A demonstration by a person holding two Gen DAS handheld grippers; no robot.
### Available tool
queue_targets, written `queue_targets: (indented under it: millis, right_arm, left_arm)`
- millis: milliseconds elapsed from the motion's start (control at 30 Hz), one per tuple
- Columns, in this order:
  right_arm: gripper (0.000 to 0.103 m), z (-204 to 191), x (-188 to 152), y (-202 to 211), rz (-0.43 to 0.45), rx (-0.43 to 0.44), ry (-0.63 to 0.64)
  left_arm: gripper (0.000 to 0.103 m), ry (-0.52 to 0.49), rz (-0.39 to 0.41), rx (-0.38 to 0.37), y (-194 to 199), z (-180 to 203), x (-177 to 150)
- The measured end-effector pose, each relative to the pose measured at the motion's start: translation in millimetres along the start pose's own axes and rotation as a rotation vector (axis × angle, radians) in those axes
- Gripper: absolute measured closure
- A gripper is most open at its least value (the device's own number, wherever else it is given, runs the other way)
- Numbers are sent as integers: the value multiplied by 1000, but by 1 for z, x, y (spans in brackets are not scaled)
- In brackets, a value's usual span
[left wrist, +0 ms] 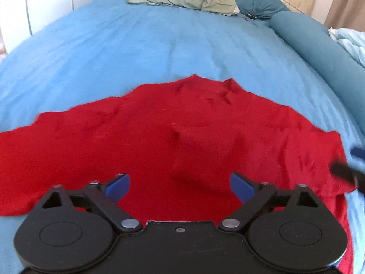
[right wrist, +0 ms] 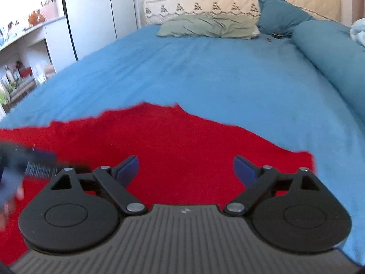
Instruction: Fold small clothes
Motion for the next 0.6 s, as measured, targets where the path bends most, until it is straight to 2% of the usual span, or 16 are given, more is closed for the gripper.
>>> queue_targets:
  millis: [133,200,267,333,367,433,500,600]
  right_arm:
    - [0,32,-37,14,-57,-72,-16]
    - [0,44,-57,19,-85,-103,-63]
    - [0,55,-73,21,-111,-146,-110]
    - [0,58,-85,20,-142,-188,-142]
    - [0,61,-92,19,-156,-206,-160]
    - [0,67,-102,18,-177,-238,-189]
    - [0,71,-107,16,-183,-292,-201]
    - [0,80,-109,7,-184,-328,-195]
  left_arm:
    - [30,2,-62,-2,-20,13,-6]
    - [33,13,-67,9,-26,15,-8]
    - [40,16,-45,19,-27,18,-8]
    - [58,5,-22,28,-29,22,-6]
    - [63,2,-12,27,-30,25,-5]
    - [99,-5,5,22,-33,33,0]
    - [99,-13,53,45,-25,35,11]
    - [99,28,163,21,7,30,37]
Point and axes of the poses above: each gripper's, at about its wrist camera, not at the fingertips, and y roughly against the way its jaws point, z to its right, x to its top, the point moved 7 cm from there along -y, roughly the way its jaws point, and after that the axes turned 8 degrees about y, right-handed, at the moved point
